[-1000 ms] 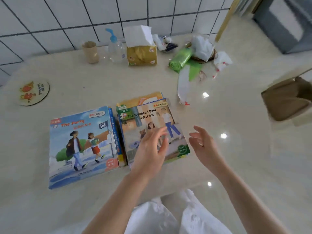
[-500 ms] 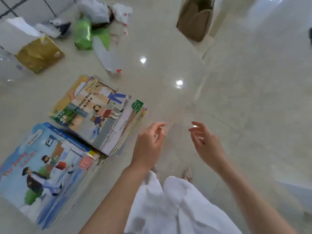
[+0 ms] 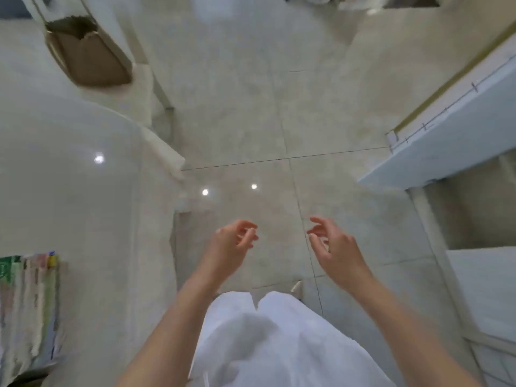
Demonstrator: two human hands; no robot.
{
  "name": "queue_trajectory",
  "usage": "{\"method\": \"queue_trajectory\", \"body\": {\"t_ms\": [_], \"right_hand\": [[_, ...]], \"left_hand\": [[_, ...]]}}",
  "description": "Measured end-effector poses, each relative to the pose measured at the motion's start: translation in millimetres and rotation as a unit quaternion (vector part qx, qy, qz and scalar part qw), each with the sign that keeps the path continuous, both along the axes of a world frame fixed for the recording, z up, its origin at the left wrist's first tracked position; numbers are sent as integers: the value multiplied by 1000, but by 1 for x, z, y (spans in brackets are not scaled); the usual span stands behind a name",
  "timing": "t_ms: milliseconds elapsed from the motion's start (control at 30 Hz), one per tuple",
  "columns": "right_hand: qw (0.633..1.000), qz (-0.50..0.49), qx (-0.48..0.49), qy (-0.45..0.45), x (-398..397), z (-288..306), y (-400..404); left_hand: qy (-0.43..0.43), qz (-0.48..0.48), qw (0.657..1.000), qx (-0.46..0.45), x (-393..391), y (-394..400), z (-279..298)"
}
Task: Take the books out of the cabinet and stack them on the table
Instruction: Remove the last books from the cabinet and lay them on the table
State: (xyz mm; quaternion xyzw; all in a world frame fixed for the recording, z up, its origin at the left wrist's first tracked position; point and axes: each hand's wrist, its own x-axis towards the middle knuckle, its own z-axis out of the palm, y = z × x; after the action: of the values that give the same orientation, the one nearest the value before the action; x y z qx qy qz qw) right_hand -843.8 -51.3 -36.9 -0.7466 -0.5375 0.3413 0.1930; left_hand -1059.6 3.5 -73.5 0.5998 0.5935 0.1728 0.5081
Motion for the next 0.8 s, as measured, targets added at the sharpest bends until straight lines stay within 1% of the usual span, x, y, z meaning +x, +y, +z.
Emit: {"method": "queue_trajectory", "body": {"t_ms": [67, 300, 467, 633, 800], "right_hand": [[999, -39, -1, -2, 48, 2, -16], [992, -130, -10, -4, 194, 6, -55], [977, -212, -7, 10, 271, 8, -67], [956, -292, 6, 42, 328, 6, -59], [935, -344, 20, 85, 386, 6, -22]], "left_hand": [[3, -41, 999, 0, 54, 8, 0], [-13, -123, 992, 33, 246, 28, 4], [-15, -181, 982, 44, 350, 37, 14], [-8, -272, 958, 87, 435, 69, 15], [-20, -287, 948, 136, 530, 134, 32]]}}
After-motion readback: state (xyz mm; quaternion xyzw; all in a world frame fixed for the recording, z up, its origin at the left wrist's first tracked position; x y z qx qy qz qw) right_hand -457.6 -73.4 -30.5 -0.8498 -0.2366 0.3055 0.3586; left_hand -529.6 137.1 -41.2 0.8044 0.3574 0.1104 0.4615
